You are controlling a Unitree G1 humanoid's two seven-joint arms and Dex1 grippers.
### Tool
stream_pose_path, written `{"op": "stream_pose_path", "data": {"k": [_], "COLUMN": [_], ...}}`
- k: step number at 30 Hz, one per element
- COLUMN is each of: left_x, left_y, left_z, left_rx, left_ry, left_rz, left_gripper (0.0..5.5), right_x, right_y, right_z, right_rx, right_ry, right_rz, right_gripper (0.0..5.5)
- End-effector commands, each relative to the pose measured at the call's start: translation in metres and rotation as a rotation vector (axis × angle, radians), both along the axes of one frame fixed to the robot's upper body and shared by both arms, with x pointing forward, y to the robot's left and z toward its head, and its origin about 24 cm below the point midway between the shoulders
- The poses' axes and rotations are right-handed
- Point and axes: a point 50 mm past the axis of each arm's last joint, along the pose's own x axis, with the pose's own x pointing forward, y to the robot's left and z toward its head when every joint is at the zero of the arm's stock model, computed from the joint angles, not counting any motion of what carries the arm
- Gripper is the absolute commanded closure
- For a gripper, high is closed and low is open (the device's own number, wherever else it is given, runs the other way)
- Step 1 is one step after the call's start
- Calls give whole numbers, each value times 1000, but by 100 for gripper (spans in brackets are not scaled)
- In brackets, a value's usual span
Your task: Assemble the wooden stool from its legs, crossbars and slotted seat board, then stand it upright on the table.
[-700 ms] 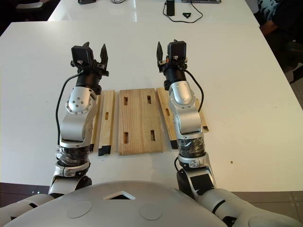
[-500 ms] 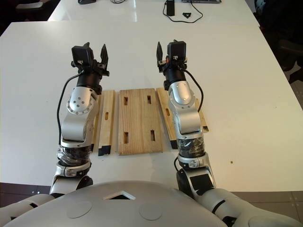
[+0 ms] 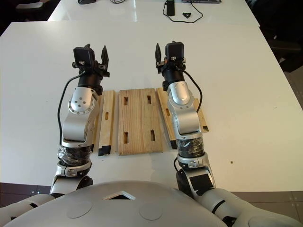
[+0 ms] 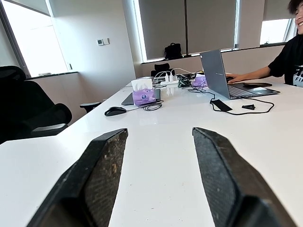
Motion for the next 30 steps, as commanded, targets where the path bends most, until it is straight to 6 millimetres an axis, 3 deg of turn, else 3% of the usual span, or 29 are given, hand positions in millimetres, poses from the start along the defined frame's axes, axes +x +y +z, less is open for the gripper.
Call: {"op": "stream_pose_path", "data": {"k": [1, 22, 27, 30], "left_x": [1, 0, -2, -1], "left_y": [-1, 7, 5, 4], "left_z": [-1, -4, -3, -3], "left_rx": [20, -14, -17, -5], "left_ry": [11, 28, 20, 30], "left_rz": [-5, 11, -15, -20], "left_gripper": [296, 296, 235, 235], "right_x": [1, 0, 1, 1], "right_y": [0, -3, -3, -3], "right_z": [-3, -4, -4, -4], "right_rx": [-10, -7, -8, -8], "right_ry": [17, 23, 23, 24], "right_rz": [-7, -22, -24, -25], "right_gripper": [289, 289, 288, 288]}}
